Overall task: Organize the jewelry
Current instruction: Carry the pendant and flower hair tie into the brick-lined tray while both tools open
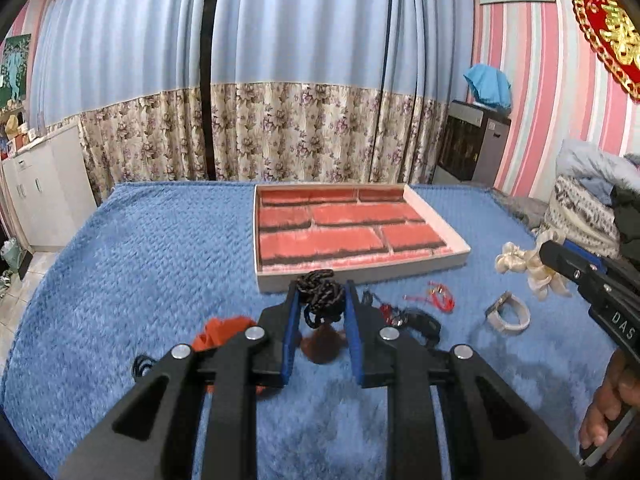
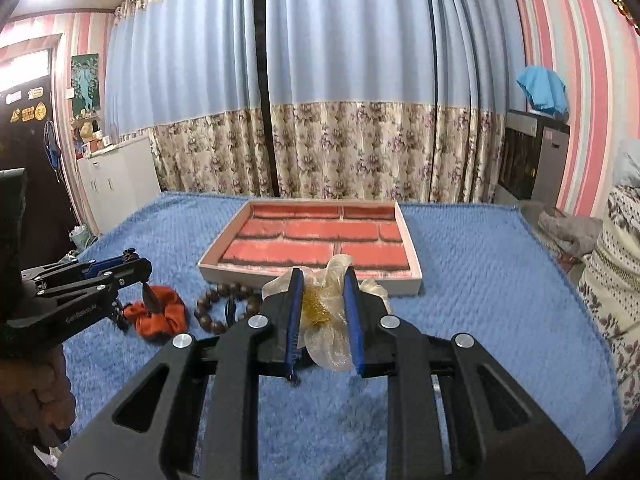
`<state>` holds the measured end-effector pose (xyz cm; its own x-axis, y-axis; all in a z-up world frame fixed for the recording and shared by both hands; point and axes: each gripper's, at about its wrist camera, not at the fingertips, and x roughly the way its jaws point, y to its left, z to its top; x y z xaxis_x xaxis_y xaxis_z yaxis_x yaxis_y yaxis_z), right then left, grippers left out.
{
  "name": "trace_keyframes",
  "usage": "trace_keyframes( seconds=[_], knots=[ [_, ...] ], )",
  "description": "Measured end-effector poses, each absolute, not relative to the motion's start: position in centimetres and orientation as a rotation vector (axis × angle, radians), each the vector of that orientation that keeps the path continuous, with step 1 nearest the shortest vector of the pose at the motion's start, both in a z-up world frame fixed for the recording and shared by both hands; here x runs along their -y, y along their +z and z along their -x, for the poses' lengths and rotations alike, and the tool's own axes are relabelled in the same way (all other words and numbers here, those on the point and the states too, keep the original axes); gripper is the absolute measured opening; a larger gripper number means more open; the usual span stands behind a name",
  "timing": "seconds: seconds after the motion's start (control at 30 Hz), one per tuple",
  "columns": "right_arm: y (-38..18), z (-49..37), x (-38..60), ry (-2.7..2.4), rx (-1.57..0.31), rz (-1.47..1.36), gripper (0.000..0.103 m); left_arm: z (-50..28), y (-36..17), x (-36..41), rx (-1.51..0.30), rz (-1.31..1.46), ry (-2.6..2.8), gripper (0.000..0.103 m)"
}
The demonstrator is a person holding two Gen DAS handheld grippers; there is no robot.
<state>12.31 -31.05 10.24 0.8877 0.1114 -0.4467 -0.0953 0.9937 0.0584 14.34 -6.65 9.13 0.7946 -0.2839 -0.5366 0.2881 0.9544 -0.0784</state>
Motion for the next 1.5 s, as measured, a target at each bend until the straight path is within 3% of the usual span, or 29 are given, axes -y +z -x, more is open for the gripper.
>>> trace_keyframes(
  seconds=[0.7,1.13,1.5],
  knots=[
    [12.5,-25.4,32.8,0.079,-0.509,0.005,0.021,-25.2,12.0,9.3,-0.555,-0.002,-0.284,0.022],
    [5.0,-33.8,34.0,0.042,-0.705,0.016,0.021,-33.0,3.0,10.8,-0.770,-0.075,-0.275,0.022],
    [-1.1,-34.9,34.7,-0.022,-0.856,0.023,0.021,-35.2,-1.5,10.6,-0.894,-0.081,-0.212,0.022]
  ],
)
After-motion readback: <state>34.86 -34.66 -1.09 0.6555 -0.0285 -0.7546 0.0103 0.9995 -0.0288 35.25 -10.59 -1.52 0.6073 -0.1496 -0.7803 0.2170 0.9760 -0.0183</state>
